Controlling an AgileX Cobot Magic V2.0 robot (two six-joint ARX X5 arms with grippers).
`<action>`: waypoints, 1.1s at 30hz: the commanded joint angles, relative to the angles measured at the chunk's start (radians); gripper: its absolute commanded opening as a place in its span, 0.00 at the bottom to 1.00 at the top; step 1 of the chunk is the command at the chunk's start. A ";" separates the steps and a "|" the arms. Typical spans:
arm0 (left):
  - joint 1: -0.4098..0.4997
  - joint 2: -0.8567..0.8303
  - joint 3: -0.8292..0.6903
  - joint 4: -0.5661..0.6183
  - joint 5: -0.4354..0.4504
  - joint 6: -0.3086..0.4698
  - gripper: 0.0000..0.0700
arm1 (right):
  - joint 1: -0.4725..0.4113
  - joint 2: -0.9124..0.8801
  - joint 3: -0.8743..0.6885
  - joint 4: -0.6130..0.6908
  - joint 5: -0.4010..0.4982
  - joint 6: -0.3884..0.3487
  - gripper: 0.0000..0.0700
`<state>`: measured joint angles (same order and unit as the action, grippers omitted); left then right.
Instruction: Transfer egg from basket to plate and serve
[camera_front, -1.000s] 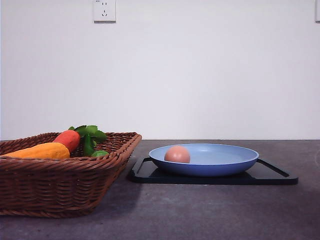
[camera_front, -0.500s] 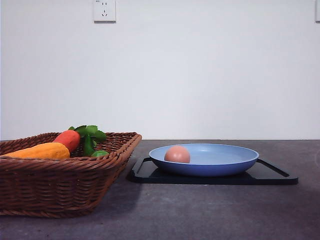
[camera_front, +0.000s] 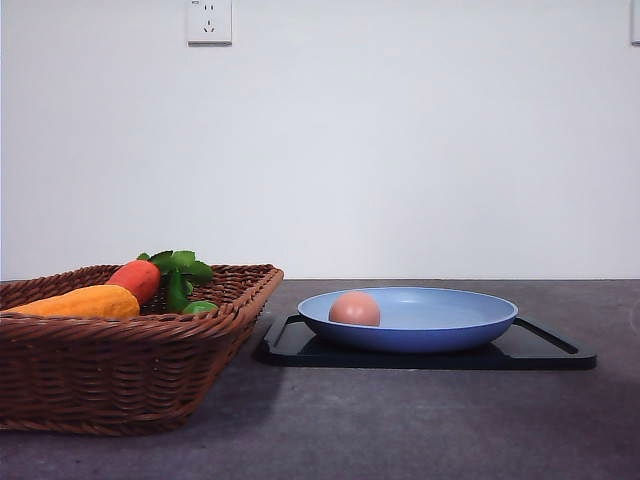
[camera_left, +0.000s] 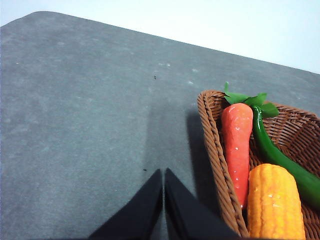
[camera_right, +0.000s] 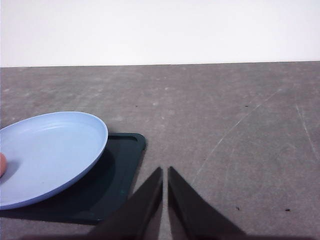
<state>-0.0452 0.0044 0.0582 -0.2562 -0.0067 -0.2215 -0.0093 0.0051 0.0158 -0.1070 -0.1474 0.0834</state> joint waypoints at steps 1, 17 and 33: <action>0.001 -0.002 -0.024 -0.012 0.006 -0.001 0.00 | 0.000 -0.002 -0.006 0.010 -0.002 0.011 0.00; 0.001 -0.002 -0.024 -0.012 0.006 -0.001 0.00 | 0.000 -0.002 -0.006 0.010 -0.002 0.011 0.00; 0.001 -0.002 -0.024 -0.012 0.006 -0.001 0.00 | 0.000 -0.002 -0.006 0.010 -0.002 0.010 0.00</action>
<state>-0.0452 0.0044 0.0582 -0.2562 -0.0067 -0.2215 -0.0093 0.0051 0.0158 -0.1070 -0.1471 0.0834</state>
